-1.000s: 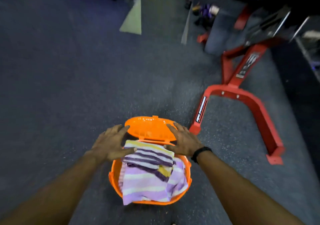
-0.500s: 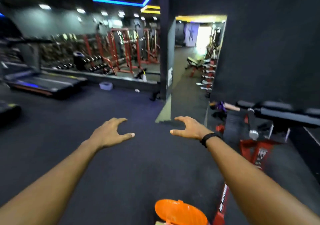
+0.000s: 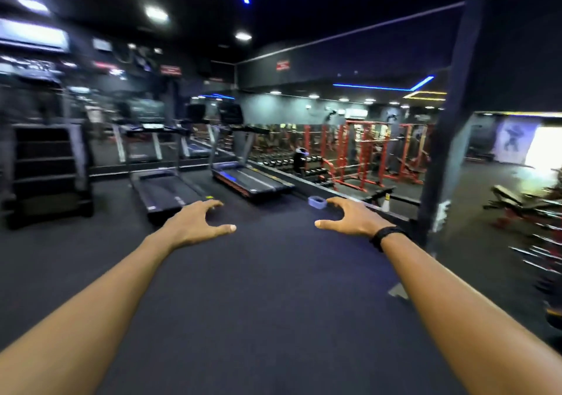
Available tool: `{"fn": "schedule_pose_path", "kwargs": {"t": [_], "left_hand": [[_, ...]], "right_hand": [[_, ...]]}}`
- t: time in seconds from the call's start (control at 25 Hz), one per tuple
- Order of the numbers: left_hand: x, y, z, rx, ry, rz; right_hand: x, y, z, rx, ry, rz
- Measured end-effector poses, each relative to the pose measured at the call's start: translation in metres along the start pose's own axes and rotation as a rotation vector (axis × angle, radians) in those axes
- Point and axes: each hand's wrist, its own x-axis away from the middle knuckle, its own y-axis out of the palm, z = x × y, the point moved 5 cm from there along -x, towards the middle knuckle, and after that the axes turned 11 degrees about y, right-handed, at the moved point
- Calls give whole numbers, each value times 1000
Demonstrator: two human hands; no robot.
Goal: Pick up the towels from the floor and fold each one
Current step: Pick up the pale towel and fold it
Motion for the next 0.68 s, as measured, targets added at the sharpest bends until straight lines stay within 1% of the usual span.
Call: {"fn": "schedule_pose_path", "kwargs": {"t": [0.12, 0.32, 0.56, 0.68], "left_hand": [[57, -54, -53, -49, -139, 73], [176, -144, -134, -100, -384, 190], [340, -247, -232, -186, -667, 276], [410, -295, -264, -241, -782, 330]], "right_hand": [[-11, 33, -91, 7, -159, -46], [-11, 103, -255, -6, -400, -152], [33, 203, -467, -5, -666, -294], [60, 241, -560, -28, -787, -346]]}}
